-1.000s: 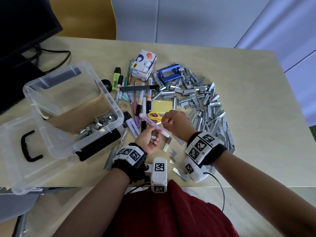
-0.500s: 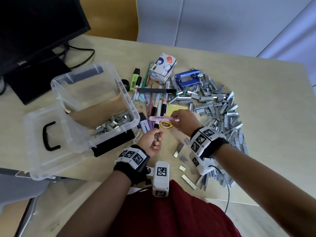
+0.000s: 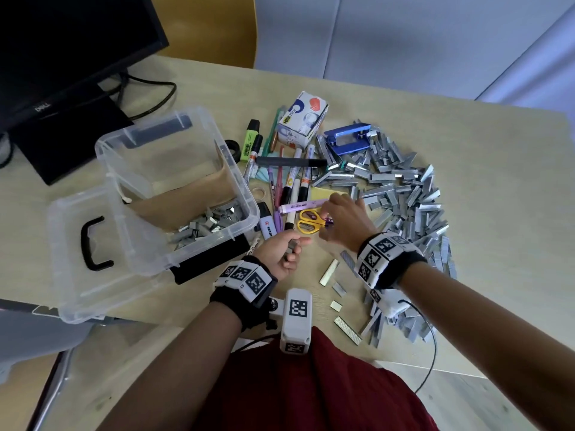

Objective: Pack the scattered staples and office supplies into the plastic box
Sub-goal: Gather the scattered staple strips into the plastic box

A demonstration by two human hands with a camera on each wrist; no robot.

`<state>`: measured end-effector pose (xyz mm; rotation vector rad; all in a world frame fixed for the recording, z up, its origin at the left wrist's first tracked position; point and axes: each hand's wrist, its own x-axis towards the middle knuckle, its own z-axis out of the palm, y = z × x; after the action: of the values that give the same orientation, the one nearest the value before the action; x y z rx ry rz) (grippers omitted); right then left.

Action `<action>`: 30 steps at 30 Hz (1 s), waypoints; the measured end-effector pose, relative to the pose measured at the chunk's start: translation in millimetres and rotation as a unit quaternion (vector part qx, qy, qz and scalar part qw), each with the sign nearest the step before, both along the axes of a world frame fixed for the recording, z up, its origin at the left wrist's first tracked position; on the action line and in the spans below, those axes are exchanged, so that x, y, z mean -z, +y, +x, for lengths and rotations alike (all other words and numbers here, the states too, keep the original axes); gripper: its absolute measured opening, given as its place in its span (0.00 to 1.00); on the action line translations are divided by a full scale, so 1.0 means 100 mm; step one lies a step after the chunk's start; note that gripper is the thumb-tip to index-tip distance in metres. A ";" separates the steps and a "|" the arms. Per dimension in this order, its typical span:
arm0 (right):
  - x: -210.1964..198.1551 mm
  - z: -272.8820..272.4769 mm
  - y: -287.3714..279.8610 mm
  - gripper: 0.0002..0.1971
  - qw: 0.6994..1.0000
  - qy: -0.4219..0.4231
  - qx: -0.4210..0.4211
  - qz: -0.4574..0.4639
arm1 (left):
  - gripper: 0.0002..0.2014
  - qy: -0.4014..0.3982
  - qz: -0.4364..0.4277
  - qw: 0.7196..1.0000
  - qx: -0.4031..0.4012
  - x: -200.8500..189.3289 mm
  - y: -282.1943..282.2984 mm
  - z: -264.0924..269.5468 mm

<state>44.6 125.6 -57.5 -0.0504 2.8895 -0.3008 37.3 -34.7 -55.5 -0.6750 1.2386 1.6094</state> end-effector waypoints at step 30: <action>-0.02 -0.12 -0.21 0.08 0.991 -0.020 -0.112 -0.072 | 0.17 0.066 -0.081 0.995 -0.006 0.02 0.04 -0.02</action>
<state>32.2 105.1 -55.7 -0.3866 2.7825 -0.4621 35.3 -31.1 -57.5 -0.6861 1.4762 1.5970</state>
